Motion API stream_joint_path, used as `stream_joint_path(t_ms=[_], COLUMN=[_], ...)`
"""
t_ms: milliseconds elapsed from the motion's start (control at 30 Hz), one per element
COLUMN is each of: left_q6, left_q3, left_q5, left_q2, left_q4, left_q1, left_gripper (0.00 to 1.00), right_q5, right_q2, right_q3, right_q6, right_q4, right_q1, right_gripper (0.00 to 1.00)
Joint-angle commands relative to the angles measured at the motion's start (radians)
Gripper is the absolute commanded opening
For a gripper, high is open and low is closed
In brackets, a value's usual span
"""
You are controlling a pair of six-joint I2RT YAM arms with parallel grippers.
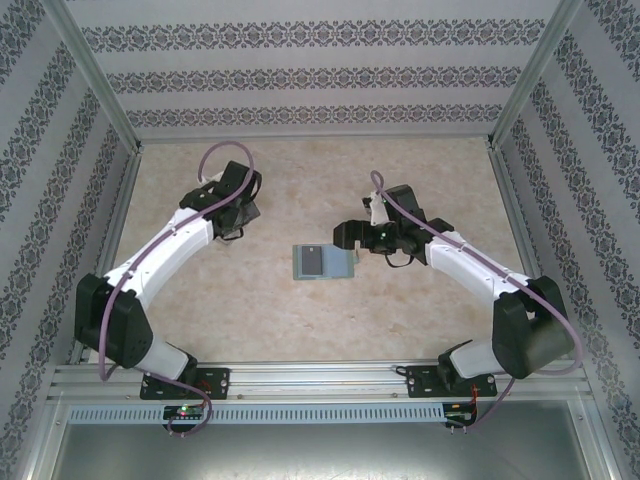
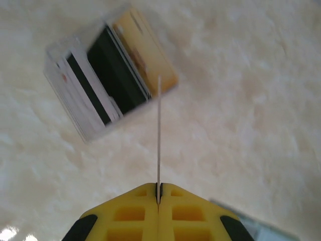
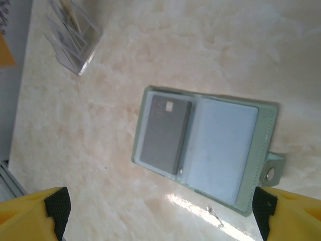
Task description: Take the credit cards out of the card holder
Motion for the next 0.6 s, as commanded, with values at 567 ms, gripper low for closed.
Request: stream_joint_path(t_ms=[567], left_q6=[-0.223], left_q3=[0.355], left_q5=[-0.289], left_q2=[0.39], left_q4=[-0.188], left_q1=[0.011], left_gripper=[0.0], right_q5=[0.131], right_q2=[-0.029], right_q3=[0.02], right_q6=[-0.073], right_q4=[-0.113], right_q1=[0.041], right_gripper=[0.98])
